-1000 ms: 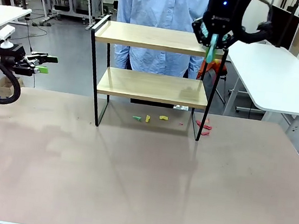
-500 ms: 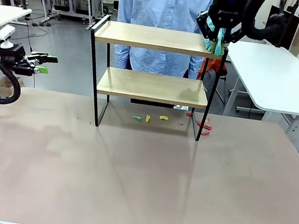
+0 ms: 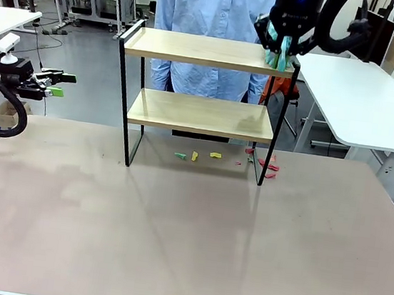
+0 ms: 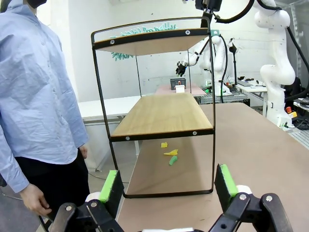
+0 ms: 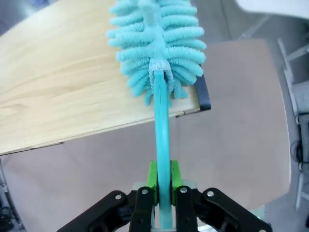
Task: Clean the shelf.
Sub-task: Clean the specific section of the Shelf indicated by the human with the Duster.
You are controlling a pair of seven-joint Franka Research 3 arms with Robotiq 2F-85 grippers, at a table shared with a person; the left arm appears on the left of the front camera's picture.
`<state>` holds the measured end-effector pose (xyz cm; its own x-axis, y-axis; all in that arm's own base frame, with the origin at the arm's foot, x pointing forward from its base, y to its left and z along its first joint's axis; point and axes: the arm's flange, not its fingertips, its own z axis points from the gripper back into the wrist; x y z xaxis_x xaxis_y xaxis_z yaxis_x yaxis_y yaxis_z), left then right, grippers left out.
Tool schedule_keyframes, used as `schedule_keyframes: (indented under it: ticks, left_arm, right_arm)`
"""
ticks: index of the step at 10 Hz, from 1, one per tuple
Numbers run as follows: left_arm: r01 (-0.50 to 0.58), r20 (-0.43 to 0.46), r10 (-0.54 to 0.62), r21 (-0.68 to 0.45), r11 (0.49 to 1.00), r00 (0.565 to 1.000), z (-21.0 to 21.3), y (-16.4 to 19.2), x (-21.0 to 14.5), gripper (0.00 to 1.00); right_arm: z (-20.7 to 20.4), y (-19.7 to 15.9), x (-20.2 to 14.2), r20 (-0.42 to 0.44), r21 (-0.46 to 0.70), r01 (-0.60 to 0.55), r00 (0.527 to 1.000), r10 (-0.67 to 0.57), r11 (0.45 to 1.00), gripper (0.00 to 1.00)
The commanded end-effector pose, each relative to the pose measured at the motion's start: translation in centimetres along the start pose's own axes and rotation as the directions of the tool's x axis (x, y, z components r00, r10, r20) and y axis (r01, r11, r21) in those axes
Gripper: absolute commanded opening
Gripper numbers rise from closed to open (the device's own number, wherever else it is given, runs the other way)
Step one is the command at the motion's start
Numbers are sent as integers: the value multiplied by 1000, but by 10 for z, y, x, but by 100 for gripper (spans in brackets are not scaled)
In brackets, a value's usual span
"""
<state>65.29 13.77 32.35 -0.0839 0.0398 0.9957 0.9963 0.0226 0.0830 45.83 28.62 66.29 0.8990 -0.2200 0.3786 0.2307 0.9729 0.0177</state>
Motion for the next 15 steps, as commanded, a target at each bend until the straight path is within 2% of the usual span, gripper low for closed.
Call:
schedule_keyframes:
  ticks: [1, 3, 5, 6, 8, 11, 12, 13, 14, 15]
  left_arm:
    - [15, 2, -15, 6, 1000, 1000, -2, -2, 4, 100]
    - [15, 2, -15, 6, 1000, 1000, -2, -2, 4, 100]
    - [15, 2, -15, 6, 1000, 1000, -2, -2, 4, 100]
    - [15, 2, -15, 6, 1000, 1000, -2, -2, 4, 100]
    - [15, 2, -15, 6, 1000, 1000, -2, -2, 4, 100]
    - [15, 2, -15, 6, 1000, 1000, -2, -2, 4, 100]
    - [15, 2, -15, 6, 1000, 1000, -2, -2, 4, 100]
    - [15, 2, -15, 6, 1000, 1000, -2, -2, 4, 100]
    - [15, 2, -15, 6, 1000, 1000, -2, -2, 4, 100]
    - [15, 2, -15, 6, 1000, 1000, -2, -2, 4, 100]
  right_arm:
    - [12, -24, -10, 64, 107, -104, 993, 97, 989, 13]
    - [22, -31, -19, 61, 191, -192, 981, 183, 963, 13]
    - [36, -37, -31, 65, 342, -367, 927, 368, 865, 13]
    - [43, -40, -40, 105, 398, -475, 873, 476, 785, 13]
    - [51, -47, -53, 178, 462, -620, 765, 619, 634, 13]
    - [47, -57, -72, 238, 493, -792, 521, 820, 360, 13]
    - [43, -62, -79, 257, 481, -829, 445, 858, 286, 13]
    - [38, -67, -89, 259, 451, -860, 382, 887, 239, 13]
    - [31, -71, -98, 239, 411, -884, 338, 910, 221, 13]
    - [19, -75, -107, 186, 357, -906, 305, 934, 225, 13]
